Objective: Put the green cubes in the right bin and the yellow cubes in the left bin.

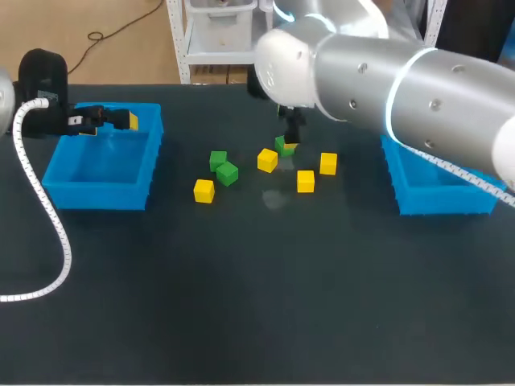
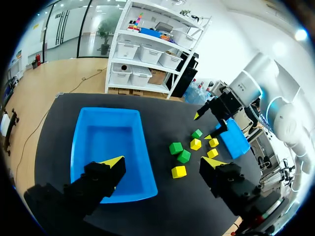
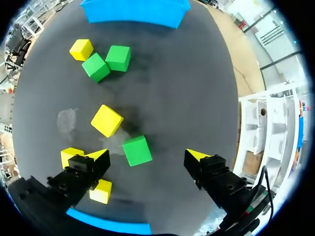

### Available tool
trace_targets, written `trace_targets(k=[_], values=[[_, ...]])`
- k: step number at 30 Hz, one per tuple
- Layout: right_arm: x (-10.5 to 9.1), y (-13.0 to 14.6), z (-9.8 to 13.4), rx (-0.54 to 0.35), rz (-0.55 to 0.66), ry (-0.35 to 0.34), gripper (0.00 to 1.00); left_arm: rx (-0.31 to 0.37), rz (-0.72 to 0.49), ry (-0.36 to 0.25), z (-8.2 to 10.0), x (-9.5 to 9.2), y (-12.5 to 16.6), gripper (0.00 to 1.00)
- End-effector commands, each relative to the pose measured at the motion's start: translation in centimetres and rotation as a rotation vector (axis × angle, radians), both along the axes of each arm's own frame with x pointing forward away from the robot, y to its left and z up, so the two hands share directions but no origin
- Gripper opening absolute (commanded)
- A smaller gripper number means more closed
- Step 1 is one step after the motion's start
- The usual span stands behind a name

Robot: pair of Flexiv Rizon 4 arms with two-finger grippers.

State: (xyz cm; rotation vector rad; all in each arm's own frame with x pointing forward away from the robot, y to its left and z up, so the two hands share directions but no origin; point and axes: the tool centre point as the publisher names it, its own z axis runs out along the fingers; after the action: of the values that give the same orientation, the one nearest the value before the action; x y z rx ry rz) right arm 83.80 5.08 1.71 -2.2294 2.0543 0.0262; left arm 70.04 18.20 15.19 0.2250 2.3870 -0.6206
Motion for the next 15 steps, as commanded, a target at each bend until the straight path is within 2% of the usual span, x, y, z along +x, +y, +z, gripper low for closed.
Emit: trace_targets(k=[1,15], values=[[-0.1,0.0,-0.6,0.001,0.006,0.028,1.0,-0.009,-0.006,-0.007,-0.2,0.0,0.2,1.0],[-1.6,-0.6,-1.6,0.018,0.001,0.046,1.0,-0.009,-0.006,-0.007,-0.2,0.0,0.2,1.0]])
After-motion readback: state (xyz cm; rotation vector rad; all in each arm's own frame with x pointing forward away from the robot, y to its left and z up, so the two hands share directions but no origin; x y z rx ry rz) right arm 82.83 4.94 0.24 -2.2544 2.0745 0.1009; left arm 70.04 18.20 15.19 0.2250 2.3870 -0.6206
